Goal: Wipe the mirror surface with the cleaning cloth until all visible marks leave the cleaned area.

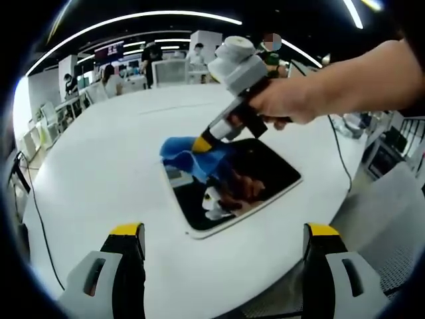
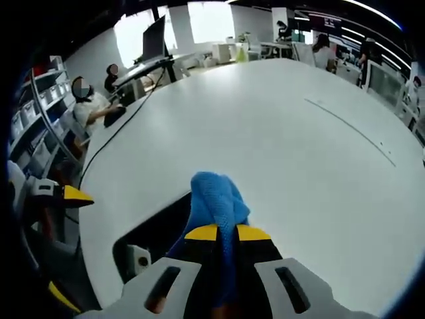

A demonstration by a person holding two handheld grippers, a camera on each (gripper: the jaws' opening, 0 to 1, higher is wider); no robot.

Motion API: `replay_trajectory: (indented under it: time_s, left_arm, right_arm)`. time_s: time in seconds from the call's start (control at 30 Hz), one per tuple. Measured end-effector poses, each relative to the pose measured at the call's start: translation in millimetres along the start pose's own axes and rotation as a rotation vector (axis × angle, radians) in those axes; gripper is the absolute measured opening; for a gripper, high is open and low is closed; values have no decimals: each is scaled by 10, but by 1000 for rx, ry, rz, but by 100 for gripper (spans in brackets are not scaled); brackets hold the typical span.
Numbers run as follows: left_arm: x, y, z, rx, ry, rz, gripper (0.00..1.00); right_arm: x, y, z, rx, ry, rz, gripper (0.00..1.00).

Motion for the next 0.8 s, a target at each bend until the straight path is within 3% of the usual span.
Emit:
replay_trajectory:
  time_s: [0.8]
  left_arm:
    - [8, -6, -2, 13, 1, -10, 99]
  right_arm:
    - [-99, 164, -111, 15, -19, -60, 3]
Point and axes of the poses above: the point that each gripper's makers call its tool centre point, and the gripper's own axes: x roughly forward along the fingers, y roughly to its left, z roughly out of its top, the point moved 10 cm from there along -x, roughly backward along the fingers, and after that the axes turned 5 degrees about -y, right-handed, at the moved point
